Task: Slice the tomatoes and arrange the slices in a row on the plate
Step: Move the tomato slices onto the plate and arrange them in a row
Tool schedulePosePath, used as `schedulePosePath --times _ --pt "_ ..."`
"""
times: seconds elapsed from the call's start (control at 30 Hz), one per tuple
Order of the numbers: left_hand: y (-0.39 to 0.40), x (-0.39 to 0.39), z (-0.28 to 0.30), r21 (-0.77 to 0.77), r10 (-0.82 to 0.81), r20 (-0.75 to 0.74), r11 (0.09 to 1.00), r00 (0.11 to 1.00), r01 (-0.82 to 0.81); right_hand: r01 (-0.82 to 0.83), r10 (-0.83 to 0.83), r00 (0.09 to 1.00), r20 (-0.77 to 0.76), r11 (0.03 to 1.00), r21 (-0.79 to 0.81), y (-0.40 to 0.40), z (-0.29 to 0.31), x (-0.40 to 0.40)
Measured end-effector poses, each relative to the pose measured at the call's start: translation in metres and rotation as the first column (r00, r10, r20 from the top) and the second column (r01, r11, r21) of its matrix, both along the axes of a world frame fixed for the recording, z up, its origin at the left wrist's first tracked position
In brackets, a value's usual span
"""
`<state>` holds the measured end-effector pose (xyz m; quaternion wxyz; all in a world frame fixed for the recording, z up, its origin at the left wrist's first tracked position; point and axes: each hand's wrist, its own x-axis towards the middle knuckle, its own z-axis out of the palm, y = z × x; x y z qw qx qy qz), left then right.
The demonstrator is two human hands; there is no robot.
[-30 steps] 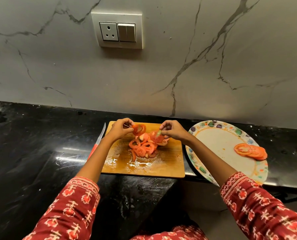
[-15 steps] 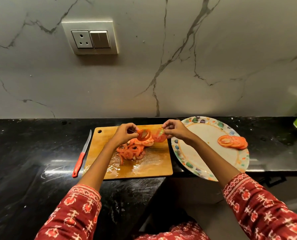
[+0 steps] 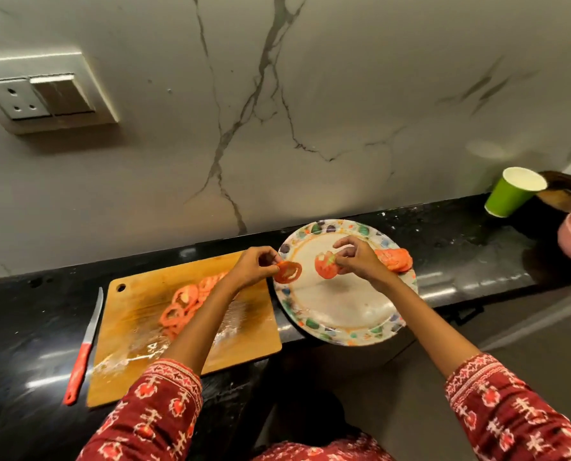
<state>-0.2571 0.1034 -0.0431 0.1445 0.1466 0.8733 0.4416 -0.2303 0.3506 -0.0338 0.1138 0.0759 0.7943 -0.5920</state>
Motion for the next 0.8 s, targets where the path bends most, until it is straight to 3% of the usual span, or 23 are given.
schedulePosePath --times 0.23,0.43,0.6,0.8 --pt "0.066 -0.023 -0.011 0.016 -0.095 0.071 0.995 0.993 0.094 0.129 -0.136 0.991 0.007 0.95 0.283 0.067 -0.004 -0.012" --pt "0.108 -0.038 -0.011 -0.023 -0.243 0.141 0.968 0.96 0.249 0.064 -0.092 0.993 0.074 0.944 0.322 0.083 -0.011 -0.02" --pt "0.127 -0.051 -0.016 -0.04 -0.268 0.18 0.959 0.946 0.279 0.012 -0.021 1.0 0.013 0.872 0.49 0.096 -0.016 -0.028" --pt "0.154 -0.061 -0.021 -0.132 -0.284 0.15 0.943 0.947 0.304 0.075 -0.053 0.997 -0.058 0.866 0.495 0.114 -0.019 -0.037"
